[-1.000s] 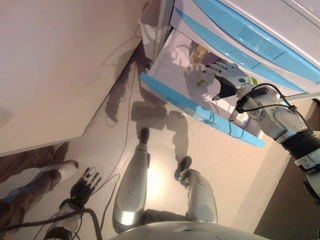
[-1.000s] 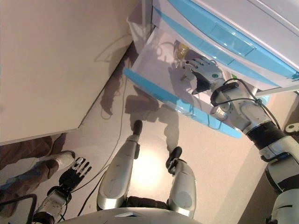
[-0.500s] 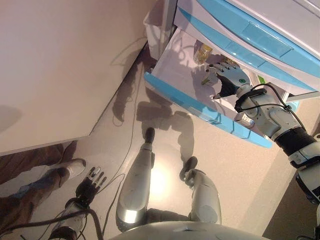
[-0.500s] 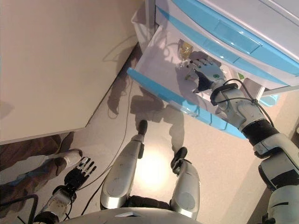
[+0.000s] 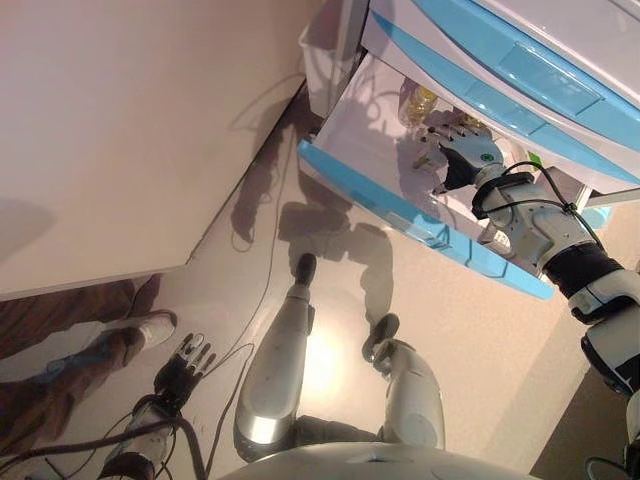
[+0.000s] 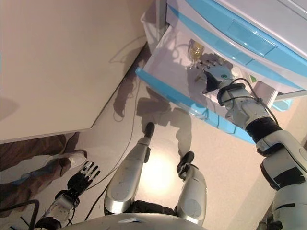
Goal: Open the drawer and pick up the medicine
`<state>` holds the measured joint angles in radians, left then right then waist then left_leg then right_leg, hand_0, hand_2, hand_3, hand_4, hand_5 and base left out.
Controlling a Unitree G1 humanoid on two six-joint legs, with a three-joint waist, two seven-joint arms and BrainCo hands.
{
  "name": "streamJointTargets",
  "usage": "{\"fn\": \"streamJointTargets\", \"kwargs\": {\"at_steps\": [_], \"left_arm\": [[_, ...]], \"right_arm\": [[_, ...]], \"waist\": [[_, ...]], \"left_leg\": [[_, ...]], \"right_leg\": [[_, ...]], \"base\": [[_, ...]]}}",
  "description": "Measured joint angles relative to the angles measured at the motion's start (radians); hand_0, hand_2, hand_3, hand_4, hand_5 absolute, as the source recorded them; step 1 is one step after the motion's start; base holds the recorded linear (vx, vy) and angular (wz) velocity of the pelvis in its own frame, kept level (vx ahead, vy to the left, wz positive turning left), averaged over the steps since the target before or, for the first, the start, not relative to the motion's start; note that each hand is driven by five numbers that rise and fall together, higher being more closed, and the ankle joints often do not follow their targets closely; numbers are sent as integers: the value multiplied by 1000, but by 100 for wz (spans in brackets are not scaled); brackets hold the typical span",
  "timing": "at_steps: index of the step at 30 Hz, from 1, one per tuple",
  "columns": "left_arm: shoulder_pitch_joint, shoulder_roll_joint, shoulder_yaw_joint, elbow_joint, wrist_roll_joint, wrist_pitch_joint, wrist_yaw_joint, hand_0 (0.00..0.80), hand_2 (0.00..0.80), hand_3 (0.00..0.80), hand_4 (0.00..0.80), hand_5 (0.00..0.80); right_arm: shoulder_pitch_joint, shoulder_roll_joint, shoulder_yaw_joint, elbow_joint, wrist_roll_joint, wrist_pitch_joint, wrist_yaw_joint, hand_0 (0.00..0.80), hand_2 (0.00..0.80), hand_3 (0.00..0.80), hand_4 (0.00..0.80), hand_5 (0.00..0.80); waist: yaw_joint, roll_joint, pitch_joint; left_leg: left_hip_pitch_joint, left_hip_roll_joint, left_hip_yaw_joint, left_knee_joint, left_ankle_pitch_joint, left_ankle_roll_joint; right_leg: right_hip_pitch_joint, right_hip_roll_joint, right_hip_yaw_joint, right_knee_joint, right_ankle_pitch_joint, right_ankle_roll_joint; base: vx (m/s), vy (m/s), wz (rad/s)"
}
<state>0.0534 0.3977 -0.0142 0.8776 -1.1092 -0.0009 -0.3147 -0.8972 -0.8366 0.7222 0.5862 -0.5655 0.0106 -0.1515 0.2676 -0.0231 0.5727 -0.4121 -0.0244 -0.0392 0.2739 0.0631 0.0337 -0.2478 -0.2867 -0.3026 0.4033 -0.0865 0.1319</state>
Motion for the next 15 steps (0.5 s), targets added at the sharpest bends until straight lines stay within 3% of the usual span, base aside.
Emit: {"fn": "streamJointTargets", "kwargs": {"at_steps": [15], "left_arm": [[0,-13,-38,-2,-7,0,0,0,0,0,0,0]], "right_arm": [[-29,23,23,109,77,9,-14,0,0,0,0,0]], "waist": [[5,11,-1]], "left_leg": [[-19,-19,-10,4,11,-1]], "right_leg": [[-6,-15,-9,-4,-22,6]], "base": [[1,3,1]]}}
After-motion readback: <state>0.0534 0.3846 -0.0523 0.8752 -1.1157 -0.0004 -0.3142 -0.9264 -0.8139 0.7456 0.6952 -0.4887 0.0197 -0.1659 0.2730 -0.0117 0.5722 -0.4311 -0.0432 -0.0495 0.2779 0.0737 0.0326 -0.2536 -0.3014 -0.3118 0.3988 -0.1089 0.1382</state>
